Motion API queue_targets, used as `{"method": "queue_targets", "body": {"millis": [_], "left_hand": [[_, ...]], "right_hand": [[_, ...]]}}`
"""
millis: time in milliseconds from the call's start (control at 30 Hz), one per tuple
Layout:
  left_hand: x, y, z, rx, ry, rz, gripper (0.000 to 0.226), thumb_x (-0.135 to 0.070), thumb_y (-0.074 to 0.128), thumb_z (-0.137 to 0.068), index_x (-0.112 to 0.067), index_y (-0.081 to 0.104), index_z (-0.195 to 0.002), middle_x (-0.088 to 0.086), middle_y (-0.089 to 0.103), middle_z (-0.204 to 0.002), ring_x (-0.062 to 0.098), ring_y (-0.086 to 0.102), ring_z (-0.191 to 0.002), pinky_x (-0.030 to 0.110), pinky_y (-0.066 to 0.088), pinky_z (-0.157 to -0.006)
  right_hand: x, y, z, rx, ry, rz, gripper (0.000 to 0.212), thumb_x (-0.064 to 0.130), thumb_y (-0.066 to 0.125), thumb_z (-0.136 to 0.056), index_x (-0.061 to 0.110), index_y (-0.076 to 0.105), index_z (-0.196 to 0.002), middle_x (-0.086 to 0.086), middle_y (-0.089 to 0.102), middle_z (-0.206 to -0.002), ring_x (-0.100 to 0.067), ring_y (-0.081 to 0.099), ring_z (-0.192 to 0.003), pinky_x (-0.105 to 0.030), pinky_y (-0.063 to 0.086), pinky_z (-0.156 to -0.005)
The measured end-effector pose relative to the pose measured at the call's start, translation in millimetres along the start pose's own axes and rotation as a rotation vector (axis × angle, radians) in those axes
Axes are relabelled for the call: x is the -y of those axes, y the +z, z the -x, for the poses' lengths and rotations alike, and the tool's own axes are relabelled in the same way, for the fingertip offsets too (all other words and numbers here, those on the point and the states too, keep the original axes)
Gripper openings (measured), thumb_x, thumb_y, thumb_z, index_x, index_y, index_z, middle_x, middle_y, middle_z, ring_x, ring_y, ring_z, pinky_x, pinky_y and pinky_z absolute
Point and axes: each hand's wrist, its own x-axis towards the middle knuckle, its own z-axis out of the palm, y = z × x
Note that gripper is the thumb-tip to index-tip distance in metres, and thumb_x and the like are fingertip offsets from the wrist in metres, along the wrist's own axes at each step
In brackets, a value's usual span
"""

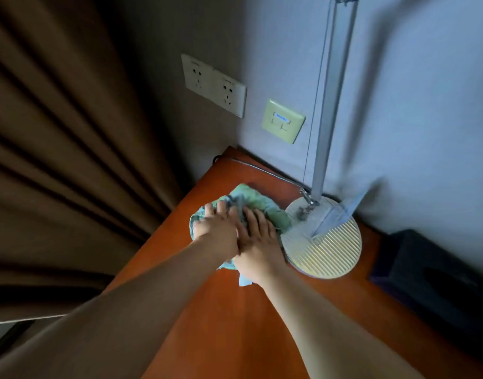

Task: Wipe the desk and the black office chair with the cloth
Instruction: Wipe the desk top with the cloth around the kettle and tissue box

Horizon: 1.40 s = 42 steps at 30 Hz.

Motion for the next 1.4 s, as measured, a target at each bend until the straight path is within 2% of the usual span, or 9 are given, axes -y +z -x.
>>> {"method": "queue_targets", "body": {"millis": [200, 333, 433, 533, 700, 833, 967, 1167, 1400], "left_hand": [[-48, 18, 66, 0.247, 0.013, -0.064, 0.079, -0.029, 0.06, -0.085, -0.015, 0.02, -0.152, 0.011, 0.025, -0.149, 0.036, 0.033, -0.132, 0.039, 0.047, -0.094], [-79, -4, 91, 0.324, 0.157, 0.01, 0.029, -0.034, 0.054, -0.091, -0.008, 0.063, -0.099, 0.009, 0.061, -0.095, 0.024, 0.053, -0.082, 0.039, 0.053, -0.081], [-90, -28, 85, 0.186, -0.009, 0.475, 0.021, -0.022, 0.051, -0.091, -0.006, 0.064, -0.096, 0.009, 0.058, -0.08, 0.023, 0.056, -0.065, 0.032, 0.046, -0.059], [-101, -54, 80, -0.173, -0.213, 1.05, 0.047, -0.039, 0.055, -0.089, -0.023, 0.048, -0.133, 0.004, 0.059, -0.119, 0.025, 0.064, -0.095, 0.031, 0.051, -0.07], [-119, -97, 69, -0.409, 0.01, 1.437, 0.062, -0.056, 0.061, -0.091, -0.026, 0.038, -0.14, -0.003, 0.055, -0.123, 0.008, 0.06, -0.093, 0.013, 0.044, -0.057], [-135, -106, 54, -0.397, -0.019, 1.489, 0.049, -0.054, 0.064, -0.09, -0.024, 0.045, -0.124, -0.001, 0.059, -0.114, 0.012, 0.059, -0.095, 0.024, 0.047, -0.07], [-147, -104, 41, -0.452, -0.015, 1.534, 0.03, -0.043, 0.055, -0.097, -0.019, 0.048, -0.114, 0.003, 0.056, -0.102, 0.016, 0.054, -0.079, 0.027, 0.043, -0.062], [-149, -99, 30, -0.68, 0.001, 1.075, 0.035, -0.04, 0.045, -0.103, -0.009, 0.054, -0.089, -0.002, 0.056, -0.073, 0.024, 0.055, -0.072, 0.035, 0.037, -0.062], [-139, -102, 15, -0.587, 0.084, 0.879, 0.04, -0.043, 0.039, -0.104, -0.009, 0.06, -0.104, 0.006, 0.072, -0.101, 0.029, 0.067, -0.088, 0.045, 0.054, -0.079]], "right_hand": [[-15, -7, 106, 0.009, -0.079, -0.003, 0.05, 0.039, 0.056, -0.088, 0.015, 0.064, -0.131, -0.008, 0.058, -0.141, -0.031, 0.056, -0.129, -0.047, 0.05, -0.102], [-55, -20, 163, 0.025, -0.095, 0.021, 0.042, 0.04, 0.064, -0.086, 0.028, 0.061, -0.126, 0.001, 0.053, -0.144, -0.025, 0.054, -0.131, -0.042, 0.047, -0.105], [-77, -32, 187, 0.048, -0.077, -0.007, 0.047, 0.031, 0.076, -0.081, 0.038, 0.054, -0.122, 0.005, 0.053, -0.139, -0.023, 0.056, -0.127, -0.04, 0.051, -0.101], [-86, -41, 194, 0.067, -0.032, -0.034, 0.049, 0.026, 0.078, -0.078, 0.039, 0.054, -0.118, 0.008, 0.053, -0.134, -0.02, 0.057, -0.125, -0.038, 0.053, -0.099], [-89, -41, 197, 0.066, -0.018, -0.083, 0.045, 0.026, 0.069, -0.081, 0.042, 0.051, -0.119, 0.011, 0.051, -0.137, -0.018, 0.055, -0.127, -0.039, 0.051, -0.101], [-93, -38, 195, 0.089, -0.012, -0.082, 0.044, 0.032, 0.06, -0.08, 0.046, 0.048, -0.119, 0.014, 0.048, -0.138, -0.017, 0.053, -0.128, -0.036, 0.049, -0.101], [-91, -31, 197, 0.055, -0.002, -0.099, 0.041, 0.032, 0.053, -0.079, 0.045, 0.049, -0.118, 0.013, 0.048, -0.139, -0.018, 0.052, -0.128, -0.038, 0.049, -0.101], [-90, -28, 194, 0.028, 0.033, -0.109, 0.042, 0.035, 0.057, -0.076, 0.044, 0.051, -0.117, 0.013, 0.048, -0.14, -0.017, 0.051, -0.126, -0.038, 0.044, -0.101], [-88, -28, 196, 0.017, 0.032, -0.092, 0.043, 0.033, 0.054, -0.079, 0.043, 0.052, -0.12, 0.013, 0.048, -0.14, -0.018, 0.051, -0.127, -0.04, 0.046, -0.103]]}}
